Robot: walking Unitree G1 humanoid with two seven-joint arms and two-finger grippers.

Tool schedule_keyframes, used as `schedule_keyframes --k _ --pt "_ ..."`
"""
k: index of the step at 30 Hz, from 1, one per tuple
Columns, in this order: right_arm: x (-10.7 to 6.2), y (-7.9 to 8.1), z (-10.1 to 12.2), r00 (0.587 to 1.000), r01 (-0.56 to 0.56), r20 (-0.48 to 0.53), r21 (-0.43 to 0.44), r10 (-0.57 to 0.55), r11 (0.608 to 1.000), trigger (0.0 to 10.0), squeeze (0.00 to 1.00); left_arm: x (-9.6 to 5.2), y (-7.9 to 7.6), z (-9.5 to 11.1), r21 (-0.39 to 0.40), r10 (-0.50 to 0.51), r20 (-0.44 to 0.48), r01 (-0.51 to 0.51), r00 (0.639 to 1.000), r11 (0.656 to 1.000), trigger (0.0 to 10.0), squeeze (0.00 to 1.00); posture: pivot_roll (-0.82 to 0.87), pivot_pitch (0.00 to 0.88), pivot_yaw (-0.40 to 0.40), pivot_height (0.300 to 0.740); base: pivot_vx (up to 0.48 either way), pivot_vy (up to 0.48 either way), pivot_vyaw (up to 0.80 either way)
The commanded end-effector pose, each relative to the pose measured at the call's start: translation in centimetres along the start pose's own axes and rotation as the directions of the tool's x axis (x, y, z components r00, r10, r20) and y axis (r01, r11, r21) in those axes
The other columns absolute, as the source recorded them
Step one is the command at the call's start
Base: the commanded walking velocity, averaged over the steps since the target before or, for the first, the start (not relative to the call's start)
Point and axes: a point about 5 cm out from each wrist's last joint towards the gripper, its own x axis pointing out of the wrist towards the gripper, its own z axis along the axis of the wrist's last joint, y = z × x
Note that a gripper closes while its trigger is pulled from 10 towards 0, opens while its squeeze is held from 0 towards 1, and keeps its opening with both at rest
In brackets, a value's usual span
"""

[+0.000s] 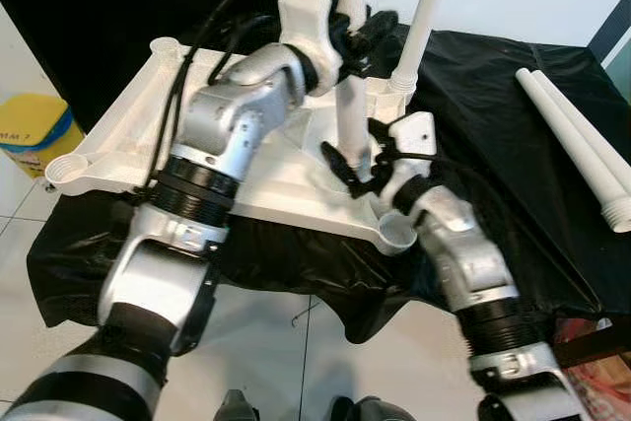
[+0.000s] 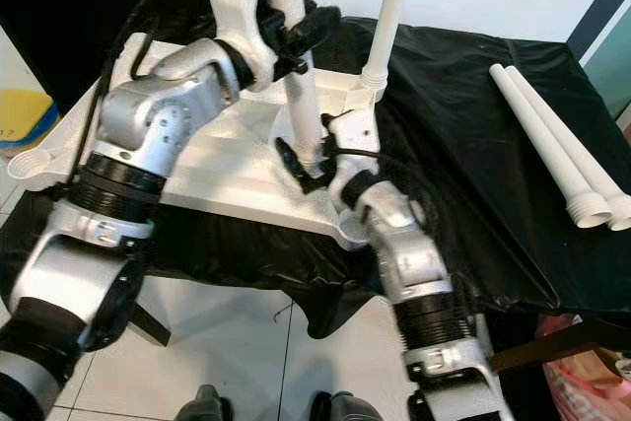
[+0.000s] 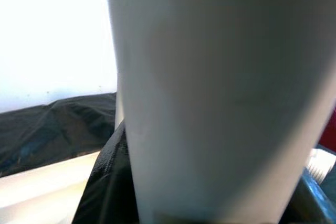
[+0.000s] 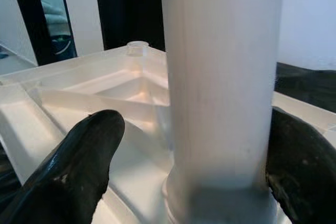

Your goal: Building children table

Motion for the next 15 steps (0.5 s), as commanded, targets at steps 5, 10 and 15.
schedule_keyframes --k 5,10,15 --pt "1.2 -0.5 0.1 0.99 0.143 0.003 -0.013 -0.143 0.99 10.0 0.0 1.5 -3.4 0.8 0.027 -0.04 0.025 0.039 0.999 0.999 10.0 0.0 0.04 0.123 -0.076 0.74 0.0 0.0 0.0" --pt "1.8 -0.8 0.5 0.986 0.164 0.014 -0.048 -0.164 0.985 10.0 0.0 1.9 -4.6 0.5 0.041 -0.063 0.018 0.063 0.998 0.997 10.0 0.0 0.04 0.119 -0.077 0.74 0.0 0.0 0.0" --pt "2.6 -1.3 1.4 0.982 0.185 0.039 -0.094 -0.183 0.978 4.3 0.0 2.1 -5.4 0.1 0.064 -0.075 0.003 0.074 0.997 0.995 10.0 0.0 0.04 0.111 -0.073 0.74 0.0 0.0 0.0"
